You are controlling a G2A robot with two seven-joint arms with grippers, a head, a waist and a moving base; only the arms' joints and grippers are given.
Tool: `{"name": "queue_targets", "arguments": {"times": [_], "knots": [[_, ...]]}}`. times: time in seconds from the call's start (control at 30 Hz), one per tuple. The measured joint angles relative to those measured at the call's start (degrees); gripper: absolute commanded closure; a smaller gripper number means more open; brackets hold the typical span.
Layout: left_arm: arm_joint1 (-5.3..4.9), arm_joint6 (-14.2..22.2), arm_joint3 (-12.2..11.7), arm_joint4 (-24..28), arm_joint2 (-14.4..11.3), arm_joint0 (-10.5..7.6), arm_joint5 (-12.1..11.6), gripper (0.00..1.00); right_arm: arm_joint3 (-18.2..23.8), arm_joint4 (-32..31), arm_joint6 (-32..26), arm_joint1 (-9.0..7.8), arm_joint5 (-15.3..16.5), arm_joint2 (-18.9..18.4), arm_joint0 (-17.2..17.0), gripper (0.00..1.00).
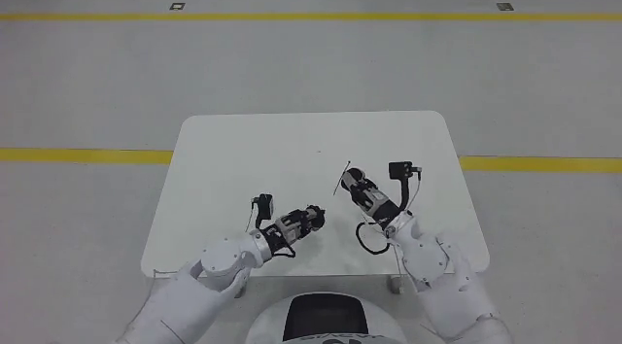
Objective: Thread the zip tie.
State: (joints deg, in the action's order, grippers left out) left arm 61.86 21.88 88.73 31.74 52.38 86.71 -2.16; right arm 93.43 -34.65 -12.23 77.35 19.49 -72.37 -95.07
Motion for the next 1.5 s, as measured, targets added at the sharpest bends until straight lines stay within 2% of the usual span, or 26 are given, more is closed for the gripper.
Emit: {"name": "queue_targets", "arguments": {"times": [0.27,0.5,0.67,1.07,1.5], "knots": [[0.65,-2.71,-1.12,0.69,-1.18,-0.53,-0.15,1.00,-0.13,1.82,-1.28,-0.41,-0.03,0.03,-0.51,1.00],[1.14,-4.46,-1.61,0.61,-1.98,-0.76,-1.70,1.00,-0.13,1.77,-1.25,-0.41,-0.04,0.03,-0.51,1.00],[1.16,-4.54,-1.64,0.53,-2.02,-0.76,-1.78,1.00,-0.26,1.54,-1.02,-0.40,-0.24,0.18,-0.43,1.00],[1.16,-4.53,-1.63,0.54,-2.01,-0.76,-1.77,1.00,-3.91,0.74,0.89,-0.16,-1.70,3.68,1.95,1.00],[1.16,-4.53,-1.63,0.54,-2.01,-0.76,-1.77,1.00,-4.01,0.72,0.27,-0.49,-2.56,4.68,2.54,1.00]]}}
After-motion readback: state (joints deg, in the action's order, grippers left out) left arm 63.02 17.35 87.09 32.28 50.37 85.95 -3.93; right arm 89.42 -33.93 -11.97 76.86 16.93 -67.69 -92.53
